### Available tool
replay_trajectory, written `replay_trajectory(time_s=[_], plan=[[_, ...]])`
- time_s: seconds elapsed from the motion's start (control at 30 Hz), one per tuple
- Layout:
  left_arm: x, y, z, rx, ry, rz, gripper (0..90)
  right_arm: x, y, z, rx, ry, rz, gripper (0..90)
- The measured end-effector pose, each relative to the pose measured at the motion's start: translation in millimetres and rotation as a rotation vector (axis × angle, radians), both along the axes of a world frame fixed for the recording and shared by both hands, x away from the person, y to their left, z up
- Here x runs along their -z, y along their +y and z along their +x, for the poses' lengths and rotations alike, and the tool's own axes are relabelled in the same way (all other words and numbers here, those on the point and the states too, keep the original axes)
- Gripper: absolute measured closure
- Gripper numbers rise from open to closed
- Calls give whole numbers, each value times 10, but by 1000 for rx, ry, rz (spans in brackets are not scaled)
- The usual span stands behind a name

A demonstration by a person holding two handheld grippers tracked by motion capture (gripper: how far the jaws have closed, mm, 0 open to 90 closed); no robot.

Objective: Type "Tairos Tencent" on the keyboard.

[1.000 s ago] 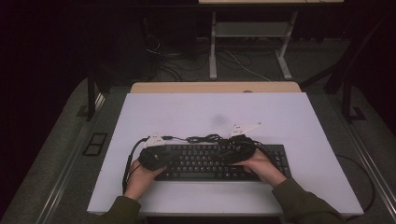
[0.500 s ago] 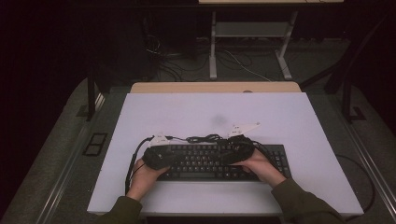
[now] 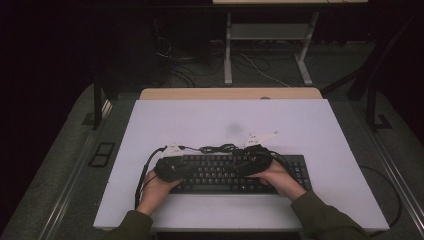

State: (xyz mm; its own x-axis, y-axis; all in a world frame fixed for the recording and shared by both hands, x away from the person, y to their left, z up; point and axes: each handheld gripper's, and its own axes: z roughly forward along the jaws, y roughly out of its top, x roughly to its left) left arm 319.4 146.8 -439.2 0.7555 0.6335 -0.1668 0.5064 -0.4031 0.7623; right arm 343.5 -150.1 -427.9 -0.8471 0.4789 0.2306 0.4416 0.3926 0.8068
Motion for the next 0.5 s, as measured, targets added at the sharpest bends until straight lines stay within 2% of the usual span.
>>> replay_trajectory(time_s=[0.13, 0.37, 0.5], plan=[[-13, 4, -5, -1, -1, -17, 887, 0, 1, 3, 4, 2, 1, 283], [-28, 9, -16, 1, -2, -20, 876, -23, 67, 37, -1, 0, 8, 283], [-41, 20, -21, 8, -8, -33, 840, -48, 101, 54, 0, 5, 7, 281]])
